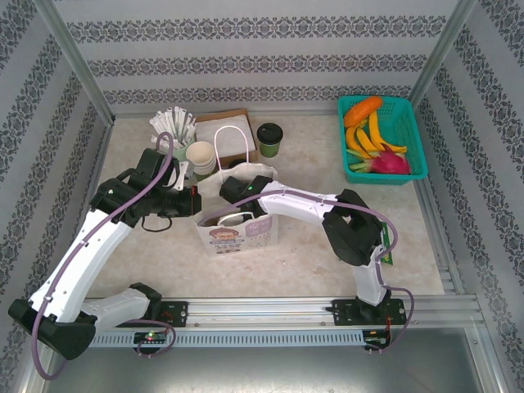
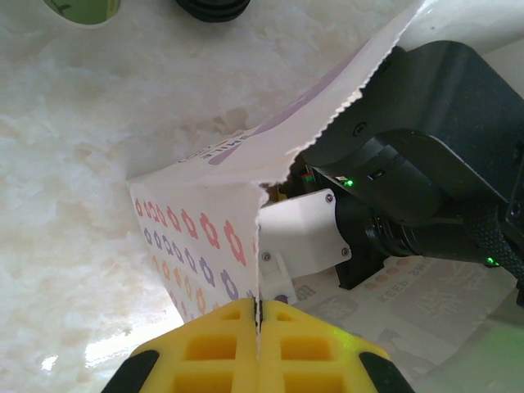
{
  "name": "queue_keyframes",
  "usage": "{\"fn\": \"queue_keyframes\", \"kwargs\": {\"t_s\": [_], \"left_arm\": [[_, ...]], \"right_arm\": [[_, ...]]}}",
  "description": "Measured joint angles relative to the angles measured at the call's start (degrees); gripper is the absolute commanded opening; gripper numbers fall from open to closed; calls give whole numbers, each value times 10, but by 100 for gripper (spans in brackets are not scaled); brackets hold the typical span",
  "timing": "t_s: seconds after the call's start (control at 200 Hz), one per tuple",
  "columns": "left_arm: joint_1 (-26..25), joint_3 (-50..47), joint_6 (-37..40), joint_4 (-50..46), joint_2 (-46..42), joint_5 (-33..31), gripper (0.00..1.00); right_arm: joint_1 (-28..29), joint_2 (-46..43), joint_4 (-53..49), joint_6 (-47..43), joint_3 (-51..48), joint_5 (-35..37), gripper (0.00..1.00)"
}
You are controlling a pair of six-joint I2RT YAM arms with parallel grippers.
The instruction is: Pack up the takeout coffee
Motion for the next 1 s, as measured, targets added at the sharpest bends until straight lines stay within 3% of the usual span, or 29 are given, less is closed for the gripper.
{"fn": "queue_keyframes", "kwargs": {"t_s": [0.255, 0.7, 0.779, 0.814, 0.999], "left_arm": [[0, -13, 0, 23, -17, -6, 0], [0, -19, 1, 42, -21, 0, 0], [0, -19, 0, 45, -21, 0, 0], [0, -19, 1, 47, -21, 0, 0], [0, -25, 0, 52, -26, -2, 0]], "right_arm": [[-2, -61, -4, 33, 1, -46, 51], [-22, -153, -24, 98, 64, -134, 76], [-27, -172, -19, 119, 64, -134, 85], [-30, -181, -16, 134, 65, -134, 97], [-47, -210, -2, 202, 82, -138, 98]]}}
